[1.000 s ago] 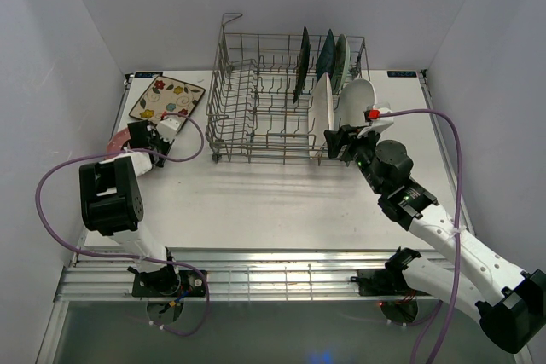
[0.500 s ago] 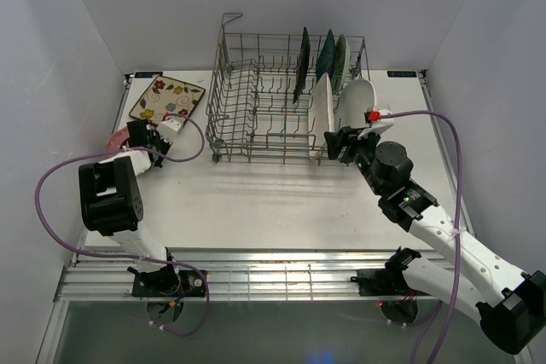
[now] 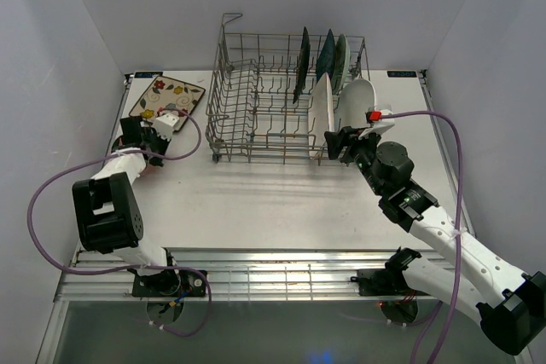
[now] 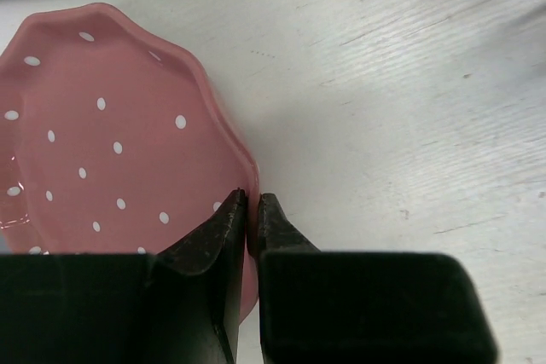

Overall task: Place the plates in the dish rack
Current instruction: Pick up the plate at the center of the board.

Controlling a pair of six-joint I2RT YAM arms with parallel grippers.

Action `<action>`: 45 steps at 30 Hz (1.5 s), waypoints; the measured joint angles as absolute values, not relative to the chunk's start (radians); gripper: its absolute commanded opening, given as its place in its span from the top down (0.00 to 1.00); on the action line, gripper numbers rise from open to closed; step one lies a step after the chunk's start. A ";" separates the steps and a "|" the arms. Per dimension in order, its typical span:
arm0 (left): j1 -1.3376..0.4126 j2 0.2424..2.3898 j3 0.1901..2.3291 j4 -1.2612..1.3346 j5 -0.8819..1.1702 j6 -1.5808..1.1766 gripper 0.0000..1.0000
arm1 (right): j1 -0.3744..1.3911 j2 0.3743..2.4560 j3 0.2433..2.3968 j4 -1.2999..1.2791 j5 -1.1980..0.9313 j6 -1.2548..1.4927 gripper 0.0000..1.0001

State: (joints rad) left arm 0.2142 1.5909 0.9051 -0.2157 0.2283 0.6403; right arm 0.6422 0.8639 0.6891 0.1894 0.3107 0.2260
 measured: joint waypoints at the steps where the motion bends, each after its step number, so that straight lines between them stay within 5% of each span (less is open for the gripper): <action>1: 0.214 1.581 0.911 -0.232 0.238 0.628 1.00 | 0.642 0.864 0.689 0.189 0.311 0.226 0.34; 22: 0.214 1.433 1.050 -0.442 0.414 0.416 1.00 | 0.642 0.820 0.672 0.182 0.311 0.228 0.34; 45: 0.221 1.264 1.186 -0.373 0.530 0.116 1.00 | 0.642 0.791 0.672 0.131 0.311 0.228 0.34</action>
